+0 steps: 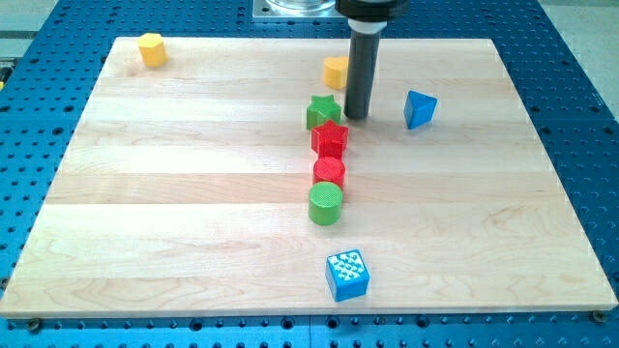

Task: Move the triangle towards the top right of the board

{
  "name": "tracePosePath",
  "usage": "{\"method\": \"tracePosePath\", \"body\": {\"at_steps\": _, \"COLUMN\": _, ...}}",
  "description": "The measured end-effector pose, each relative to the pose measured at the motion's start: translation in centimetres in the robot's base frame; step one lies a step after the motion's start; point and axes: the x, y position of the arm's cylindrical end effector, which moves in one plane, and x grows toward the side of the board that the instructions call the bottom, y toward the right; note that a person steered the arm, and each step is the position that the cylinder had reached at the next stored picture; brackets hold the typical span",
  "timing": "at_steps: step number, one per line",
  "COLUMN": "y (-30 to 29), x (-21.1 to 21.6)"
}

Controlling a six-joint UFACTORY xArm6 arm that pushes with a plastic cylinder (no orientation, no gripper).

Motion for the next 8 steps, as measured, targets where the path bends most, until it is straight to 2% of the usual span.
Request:
{"method": "tracePosePath", "body": {"at_steps": 1, "y": 2.4, "x": 0.0}}
{"method": "tracePosePath", "body": {"at_steps": 3, "y": 11.3, "x": -0.6}}
{"method": "tracePosePath", "body": {"at_steps": 6, "y": 17.9, "x": 0.4}}
{"method": "tracePosePath", "body": {"at_steps": 7, "y": 18.9, "x": -0.5}}
{"method": "tracePosePath", "body": {"at_steps": 8, "y": 19.3, "x": -4.2}}
